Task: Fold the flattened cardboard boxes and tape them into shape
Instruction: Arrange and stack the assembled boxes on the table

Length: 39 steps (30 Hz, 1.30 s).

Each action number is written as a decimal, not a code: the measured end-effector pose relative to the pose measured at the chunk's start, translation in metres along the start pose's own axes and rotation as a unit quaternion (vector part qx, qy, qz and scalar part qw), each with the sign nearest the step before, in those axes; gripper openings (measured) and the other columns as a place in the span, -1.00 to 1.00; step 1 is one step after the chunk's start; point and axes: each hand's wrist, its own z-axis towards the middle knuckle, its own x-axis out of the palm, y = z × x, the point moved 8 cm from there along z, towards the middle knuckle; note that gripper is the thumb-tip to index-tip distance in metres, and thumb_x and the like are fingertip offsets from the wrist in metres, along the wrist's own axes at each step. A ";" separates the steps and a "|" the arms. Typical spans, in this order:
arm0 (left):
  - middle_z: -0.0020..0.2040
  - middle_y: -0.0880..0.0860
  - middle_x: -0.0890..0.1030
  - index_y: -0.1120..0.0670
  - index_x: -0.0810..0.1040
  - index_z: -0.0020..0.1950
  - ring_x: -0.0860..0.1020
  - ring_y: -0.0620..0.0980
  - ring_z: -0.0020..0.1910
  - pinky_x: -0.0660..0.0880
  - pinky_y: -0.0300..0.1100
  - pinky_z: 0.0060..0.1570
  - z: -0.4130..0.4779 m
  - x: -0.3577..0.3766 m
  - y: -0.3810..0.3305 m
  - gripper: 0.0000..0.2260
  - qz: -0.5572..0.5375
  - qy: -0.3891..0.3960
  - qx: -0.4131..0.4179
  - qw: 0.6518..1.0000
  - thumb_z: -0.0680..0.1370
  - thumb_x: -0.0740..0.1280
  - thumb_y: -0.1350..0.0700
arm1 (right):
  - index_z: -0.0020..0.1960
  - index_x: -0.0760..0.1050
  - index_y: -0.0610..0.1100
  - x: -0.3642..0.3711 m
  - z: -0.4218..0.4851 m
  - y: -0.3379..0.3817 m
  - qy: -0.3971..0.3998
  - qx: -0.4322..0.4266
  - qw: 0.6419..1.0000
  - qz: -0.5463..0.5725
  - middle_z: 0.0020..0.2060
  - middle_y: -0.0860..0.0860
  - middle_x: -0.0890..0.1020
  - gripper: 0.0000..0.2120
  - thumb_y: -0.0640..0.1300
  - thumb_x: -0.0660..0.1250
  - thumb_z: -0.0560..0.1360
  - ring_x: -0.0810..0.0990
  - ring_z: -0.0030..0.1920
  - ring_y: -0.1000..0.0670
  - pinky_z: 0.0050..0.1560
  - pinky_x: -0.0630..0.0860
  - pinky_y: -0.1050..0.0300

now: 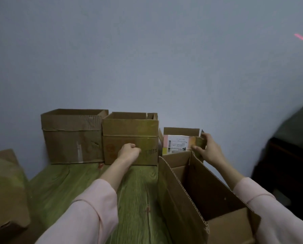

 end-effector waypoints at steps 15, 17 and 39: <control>0.19 0.13 0.54 0.19 0.42 0.35 0.50 0.07 0.19 0.45 -0.01 0.23 -0.044 0.016 -0.027 -0.65 0.012 0.061 0.043 0.997 0.58 0.23 0.11 | 0.50 0.13 -0.16 -0.013 -0.029 -0.002 0.041 0.023 0.999 0.027 0.40 -0.19 0.35 -0.35 -0.11 0.35 0.51 0.49 0.26 -0.19 0.12 0.55 -0.10; 0.15 0.05 0.53 0.14 0.46 0.32 0.50 0.00 0.13 0.50 -0.10 0.12 -0.077 0.025 -0.045 -0.63 -0.033 0.146 0.043 0.988 0.59 0.22 -0.03 | 0.41 0.29 -0.19 -0.029 -0.046 0.009 0.072 0.019 0.996 0.046 0.31 -0.19 0.46 -0.50 -0.07 0.32 0.53 0.54 0.17 -0.14 -0.04 0.61 -0.02; -0.19 0.12 0.60 0.19 0.56 -0.24 0.55 0.09 -0.20 0.45 -0.14 -0.15 -0.125 -0.089 -0.012 -0.64 0.053 -0.147 0.016 0.988 0.60 0.19 0.00 | 0.50 0.09 -0.15 0.007 -0.168 0.112 0.192 0.013 0.980 0.045 0.41 -0.10 0.35 -0.28 0.07 0.34 0.50 0.42 0.33 -0.13 0.16 0.53 -0.01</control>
